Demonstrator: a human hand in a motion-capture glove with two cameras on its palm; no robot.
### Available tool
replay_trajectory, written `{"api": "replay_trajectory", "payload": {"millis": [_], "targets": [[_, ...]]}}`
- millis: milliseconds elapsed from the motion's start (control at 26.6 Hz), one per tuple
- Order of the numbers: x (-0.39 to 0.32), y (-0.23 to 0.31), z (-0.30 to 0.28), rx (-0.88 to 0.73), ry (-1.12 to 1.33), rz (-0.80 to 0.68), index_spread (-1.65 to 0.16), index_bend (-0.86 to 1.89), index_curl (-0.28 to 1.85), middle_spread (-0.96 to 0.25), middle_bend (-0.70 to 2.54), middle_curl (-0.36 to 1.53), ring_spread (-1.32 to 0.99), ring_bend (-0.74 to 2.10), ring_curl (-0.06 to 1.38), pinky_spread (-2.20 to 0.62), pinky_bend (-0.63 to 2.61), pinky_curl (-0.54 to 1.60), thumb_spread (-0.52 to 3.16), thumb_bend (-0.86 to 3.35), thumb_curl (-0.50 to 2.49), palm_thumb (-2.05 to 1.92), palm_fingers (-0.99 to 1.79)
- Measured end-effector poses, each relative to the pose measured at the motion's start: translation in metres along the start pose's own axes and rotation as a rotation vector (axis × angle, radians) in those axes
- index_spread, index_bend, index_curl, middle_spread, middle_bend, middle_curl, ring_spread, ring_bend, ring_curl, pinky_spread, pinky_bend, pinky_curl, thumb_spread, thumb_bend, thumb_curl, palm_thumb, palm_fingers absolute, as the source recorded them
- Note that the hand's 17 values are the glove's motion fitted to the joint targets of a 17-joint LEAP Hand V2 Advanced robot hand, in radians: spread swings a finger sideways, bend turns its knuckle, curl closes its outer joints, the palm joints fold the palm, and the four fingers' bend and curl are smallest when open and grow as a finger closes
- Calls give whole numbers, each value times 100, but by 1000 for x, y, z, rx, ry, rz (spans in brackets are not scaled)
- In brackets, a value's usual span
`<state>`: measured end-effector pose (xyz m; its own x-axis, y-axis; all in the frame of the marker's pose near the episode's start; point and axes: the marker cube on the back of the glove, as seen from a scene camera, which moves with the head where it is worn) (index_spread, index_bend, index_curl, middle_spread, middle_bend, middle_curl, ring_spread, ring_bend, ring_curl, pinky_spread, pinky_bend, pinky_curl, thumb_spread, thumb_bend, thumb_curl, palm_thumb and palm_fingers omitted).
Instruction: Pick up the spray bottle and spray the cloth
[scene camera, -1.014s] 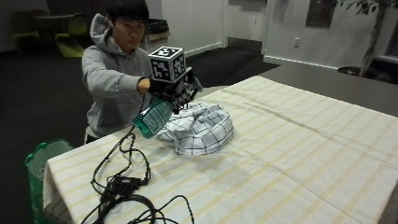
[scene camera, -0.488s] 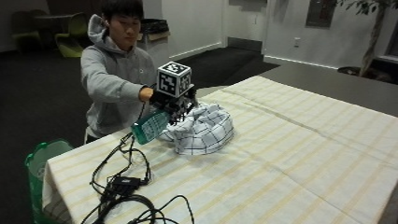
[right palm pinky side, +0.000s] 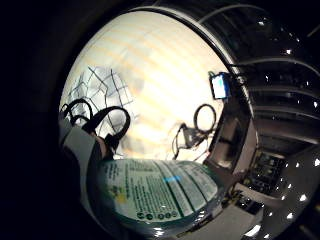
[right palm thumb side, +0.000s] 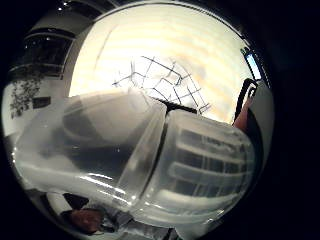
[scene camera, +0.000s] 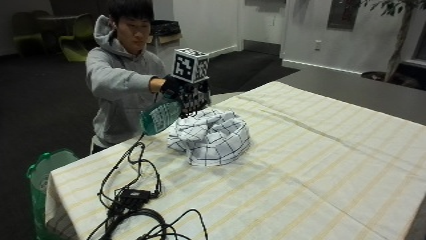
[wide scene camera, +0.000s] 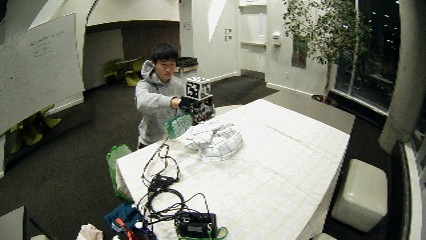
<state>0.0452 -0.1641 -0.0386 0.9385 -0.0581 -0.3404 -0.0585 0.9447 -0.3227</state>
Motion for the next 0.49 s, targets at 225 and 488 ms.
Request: {"api": "replay_trajectory", "payload": {"millis": [225, 488], "targets": [[-16, -8, 36, -41, -49, -29, -17, 45, 54, -13, 64, 51, -16, 62, 46, -29, 38, 38, 12, -3, 73, 96, 140], [-55, -3, -6, 136, -486, -144, -17, 45, 54, -13, 64, 51, -16, 63, 46, -29, 38, 38, 12, -3, 74, 96, 140]]}}
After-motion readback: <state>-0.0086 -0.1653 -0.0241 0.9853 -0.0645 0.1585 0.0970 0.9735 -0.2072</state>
